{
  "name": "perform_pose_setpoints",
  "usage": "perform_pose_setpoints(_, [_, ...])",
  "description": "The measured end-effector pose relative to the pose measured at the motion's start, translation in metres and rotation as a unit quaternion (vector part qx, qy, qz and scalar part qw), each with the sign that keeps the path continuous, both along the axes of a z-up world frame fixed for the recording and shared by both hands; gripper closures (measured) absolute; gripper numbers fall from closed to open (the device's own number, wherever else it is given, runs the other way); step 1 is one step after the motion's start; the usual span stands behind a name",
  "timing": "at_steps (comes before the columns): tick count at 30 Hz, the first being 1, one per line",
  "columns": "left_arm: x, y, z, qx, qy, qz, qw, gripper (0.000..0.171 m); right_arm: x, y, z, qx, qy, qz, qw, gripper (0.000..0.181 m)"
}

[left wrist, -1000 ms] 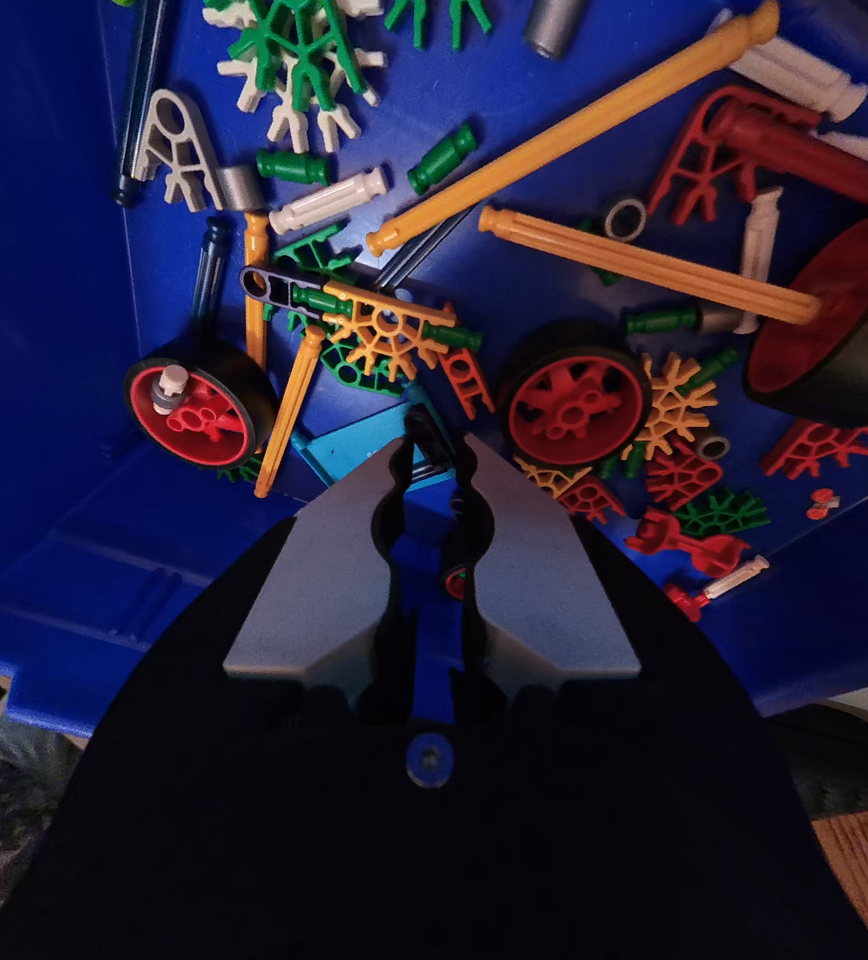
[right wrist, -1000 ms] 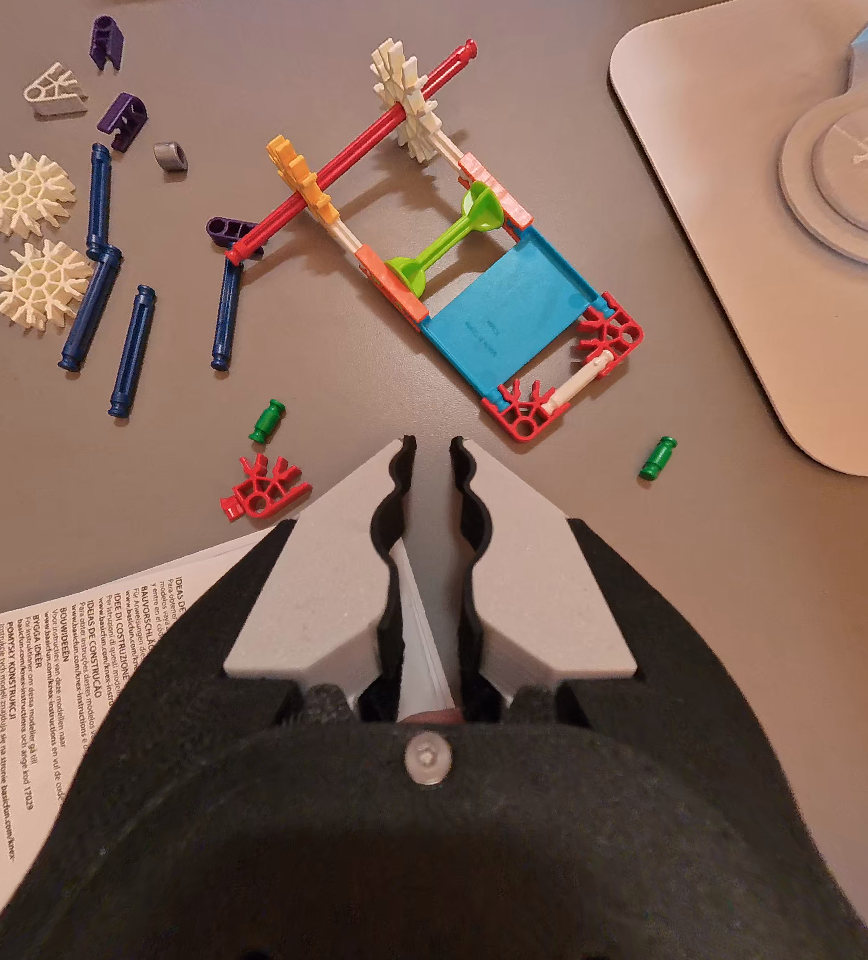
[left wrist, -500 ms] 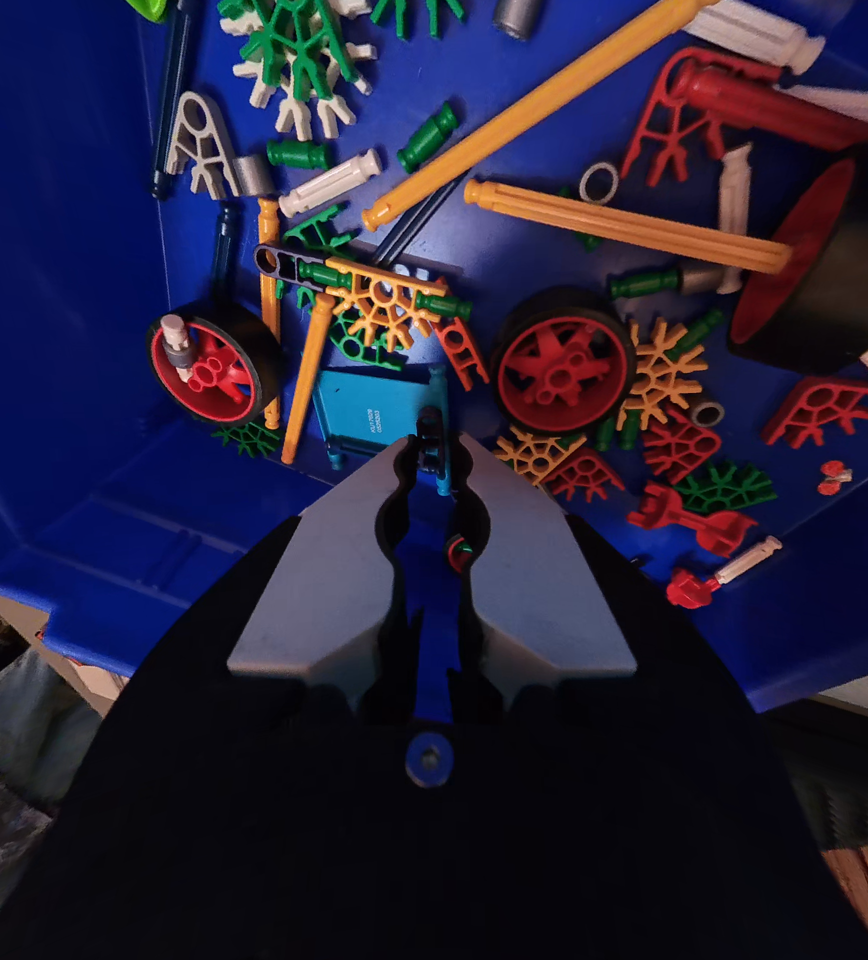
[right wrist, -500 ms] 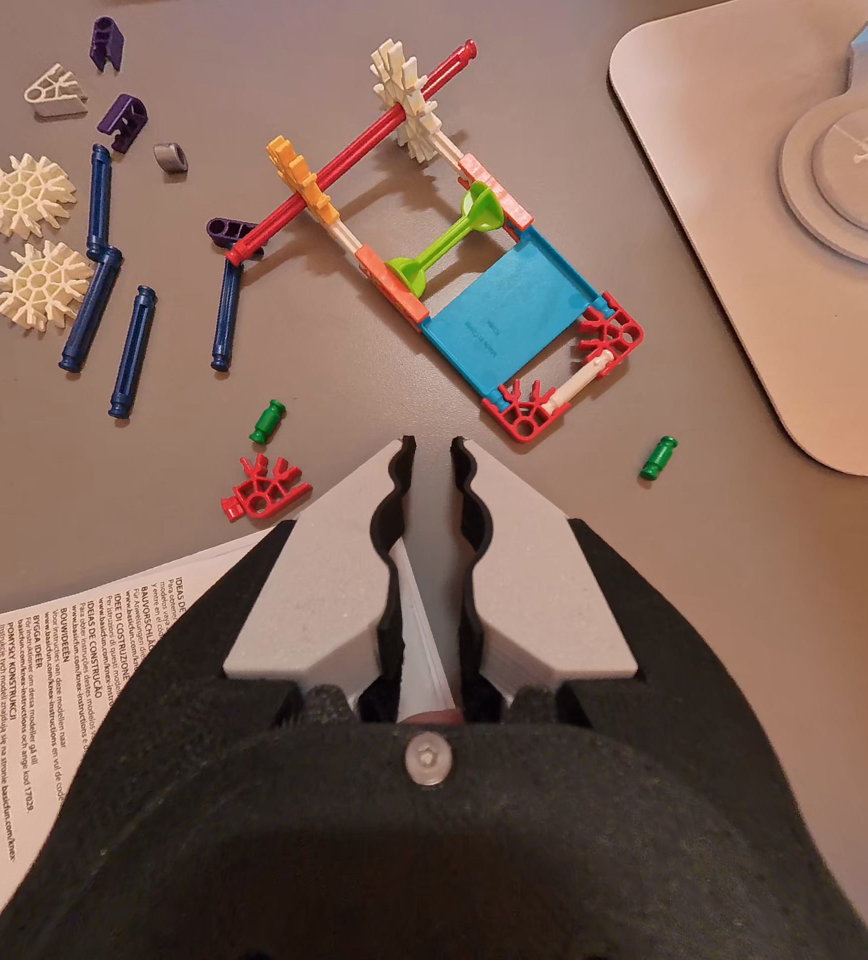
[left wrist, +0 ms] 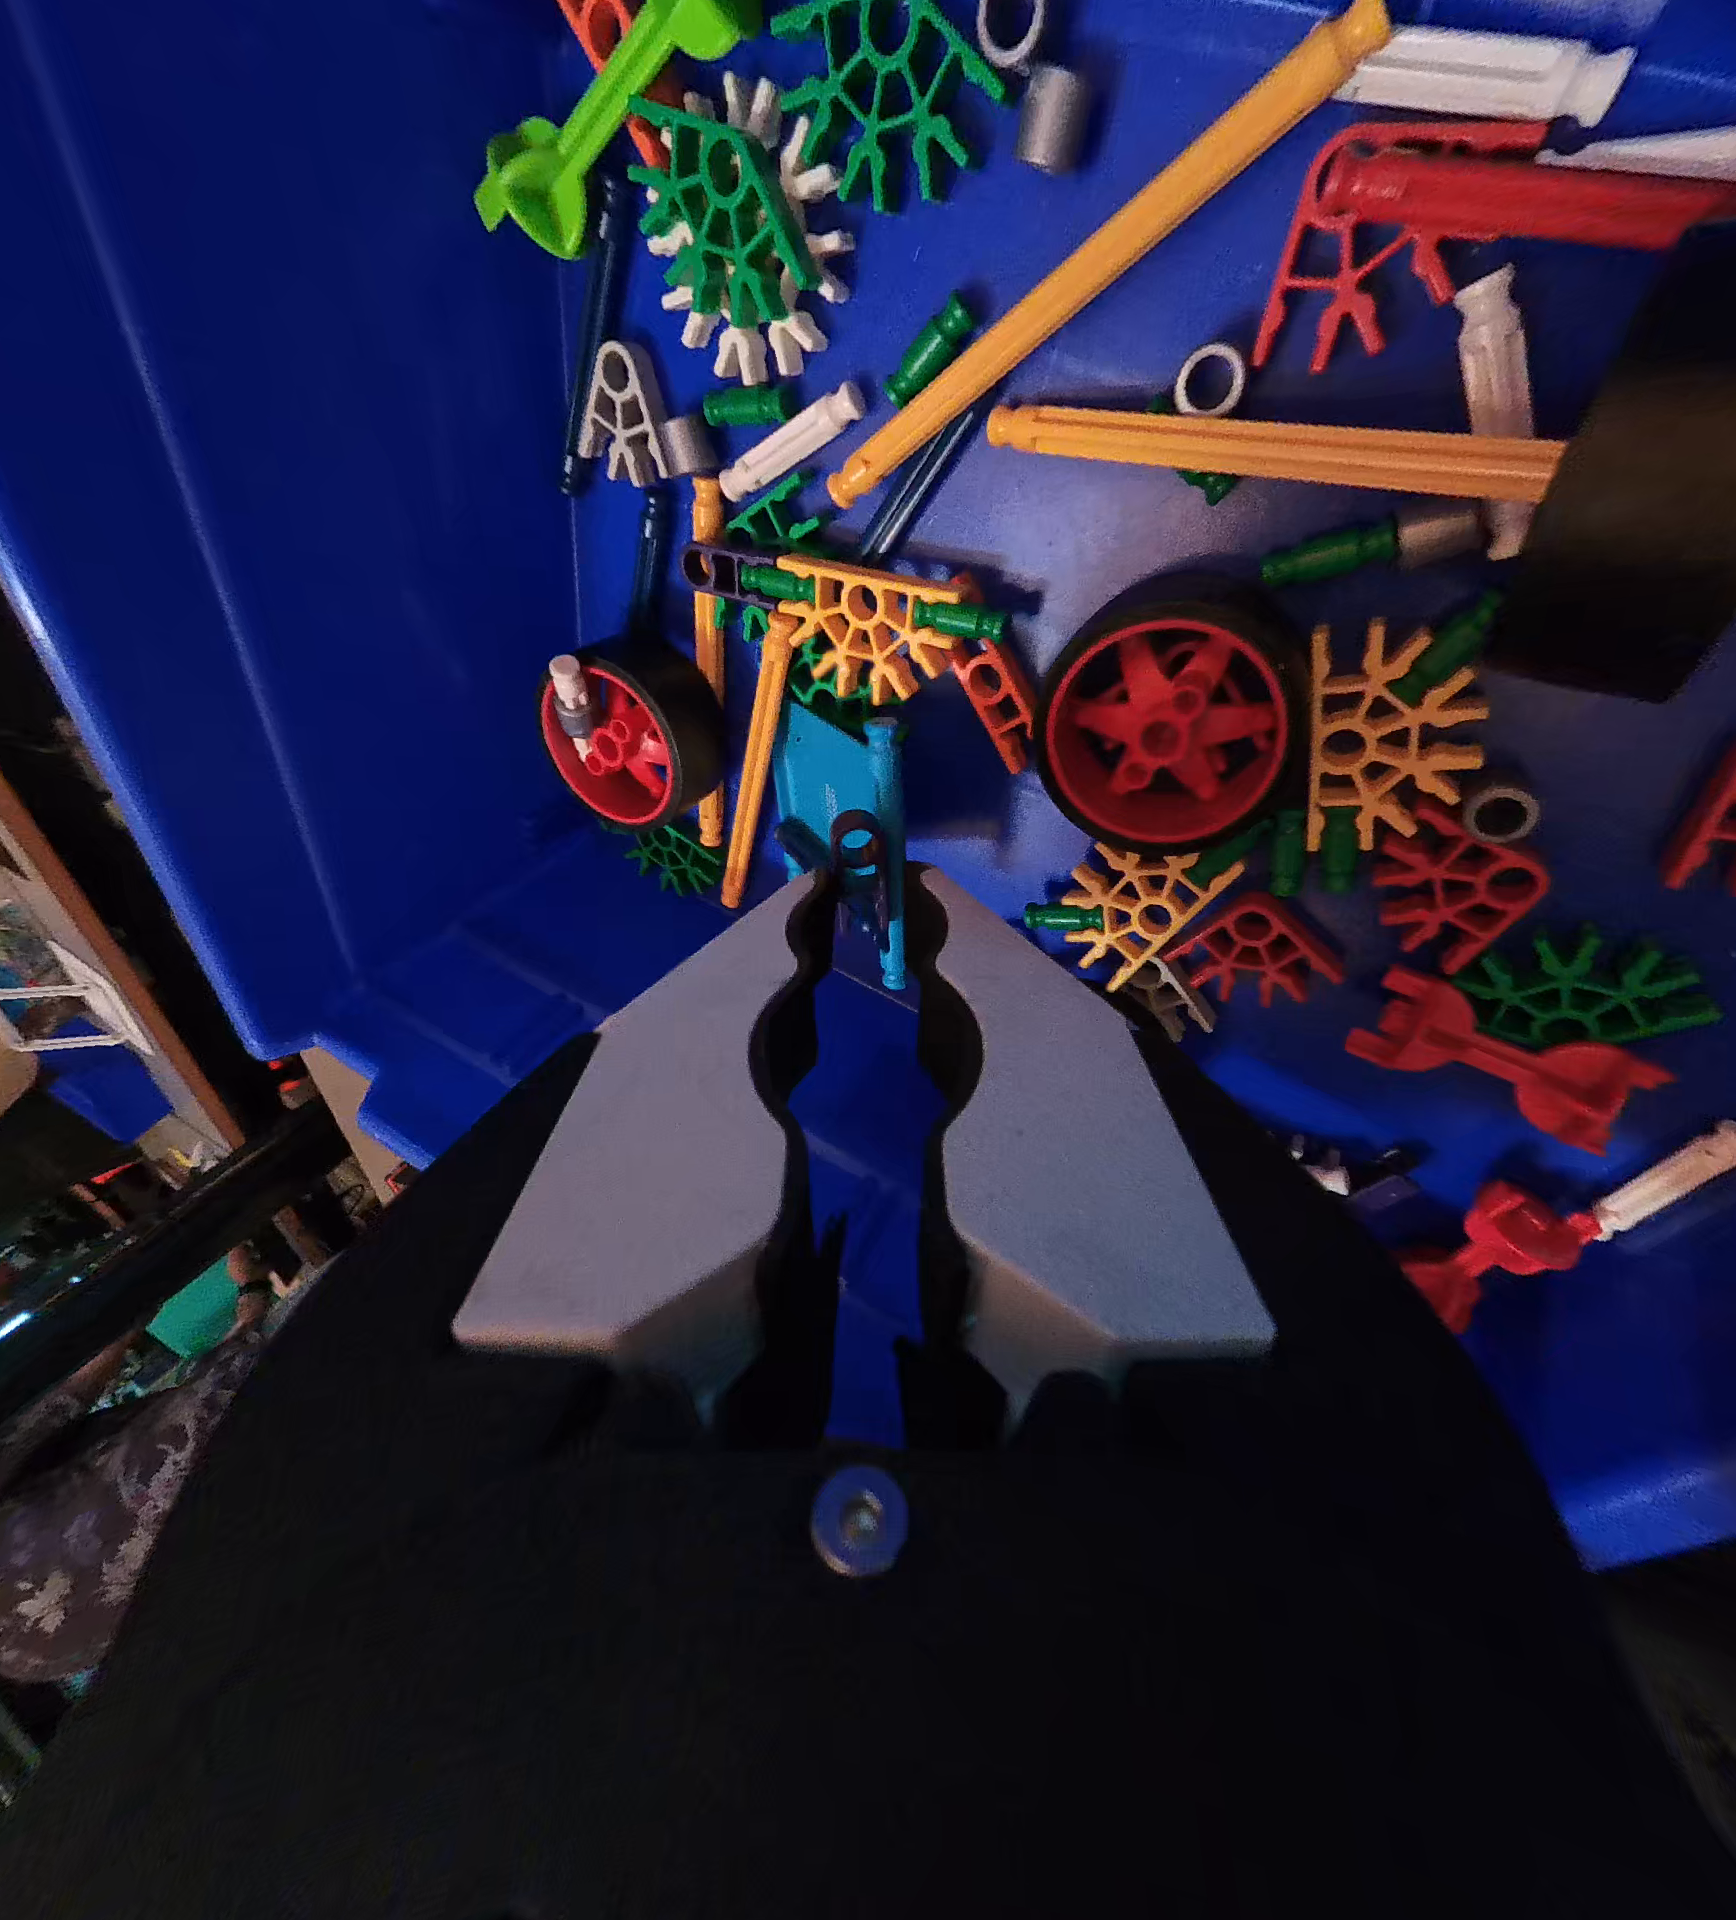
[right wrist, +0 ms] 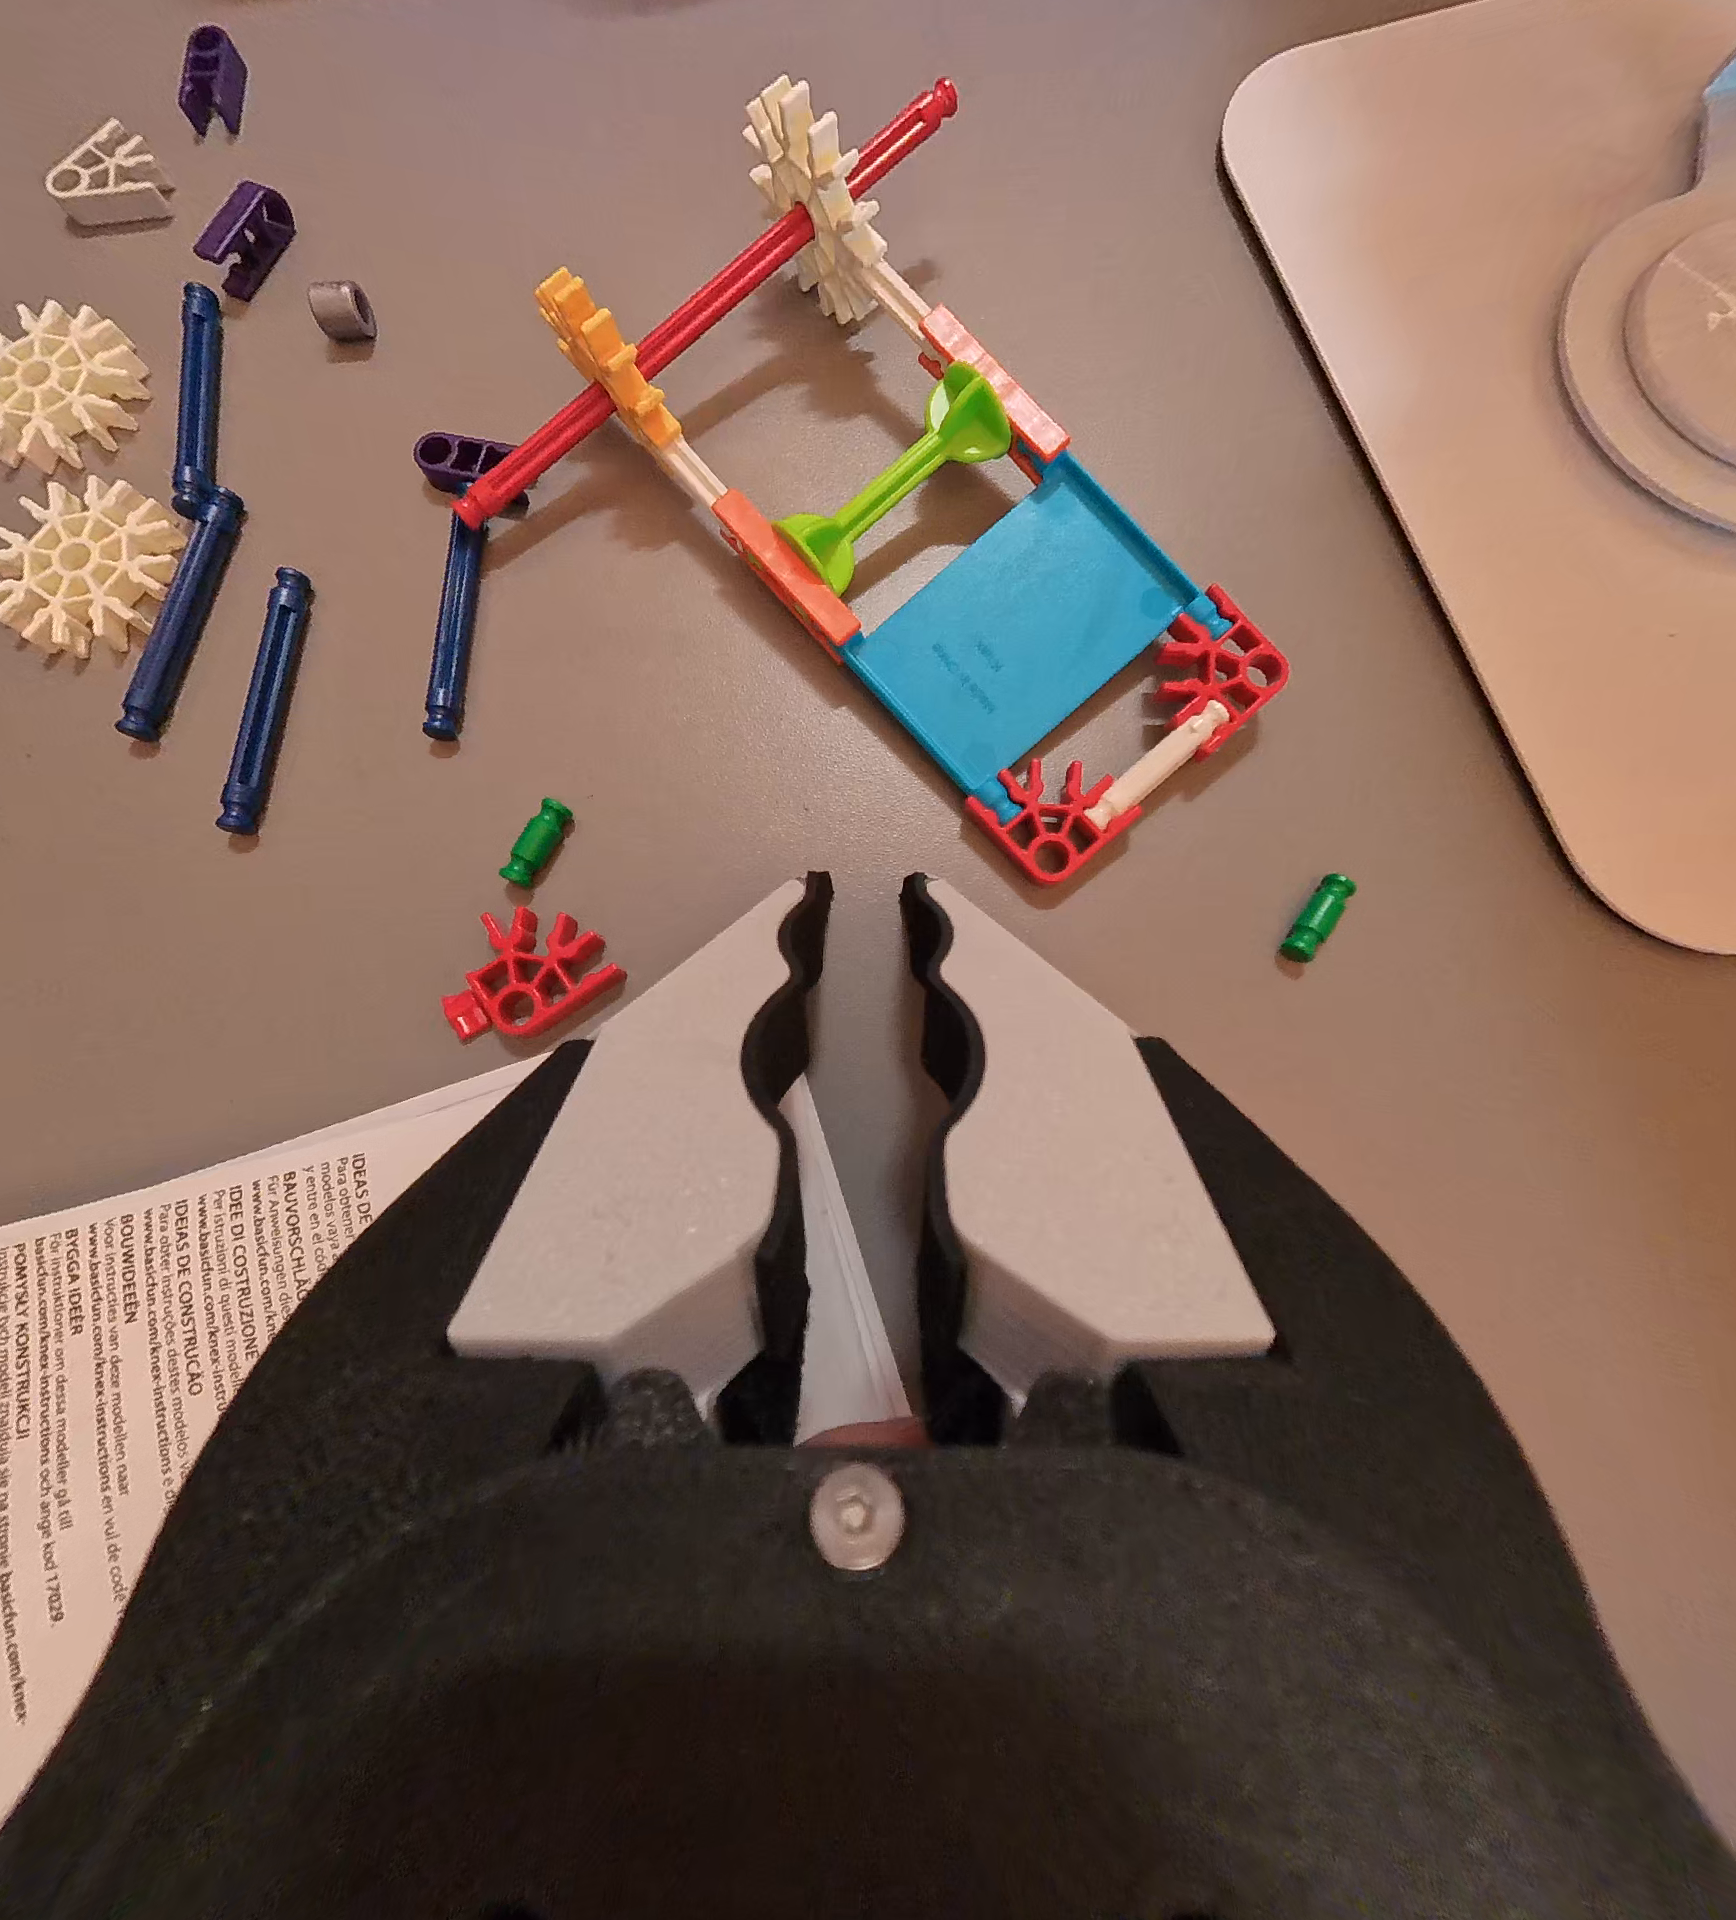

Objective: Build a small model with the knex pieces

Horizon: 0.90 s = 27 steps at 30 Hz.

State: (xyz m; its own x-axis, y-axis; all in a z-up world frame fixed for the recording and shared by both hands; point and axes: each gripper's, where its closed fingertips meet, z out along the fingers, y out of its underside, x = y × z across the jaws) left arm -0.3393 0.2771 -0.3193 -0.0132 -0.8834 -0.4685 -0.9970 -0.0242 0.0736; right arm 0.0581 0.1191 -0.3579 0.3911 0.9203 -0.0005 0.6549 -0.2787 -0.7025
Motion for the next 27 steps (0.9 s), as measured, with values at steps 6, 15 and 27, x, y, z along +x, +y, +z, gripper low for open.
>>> perform_pose_setpoints(6, [0.0,-0.001,0.006,0.042,-0.003,-0.017,0.999,0.163,0.0,0.0,0.0,0.0,0.0,0.0,1.0,0.168])
perform_pose_setpoints(15, [0.003,-0.013,0.024,0.038,-0.028,-0.01,0.999,0.164,0.0,0.0,0.0,0.001,-0.002,0.001,1.0,0.168])
perform_pose_setpoints(27, [0.124,-0.127,0.07,0.004,-0.082,-0.149,0.985,0.164,0.0,0.0,0.0,0.003,-0.003,0.0,1.0,0.168])
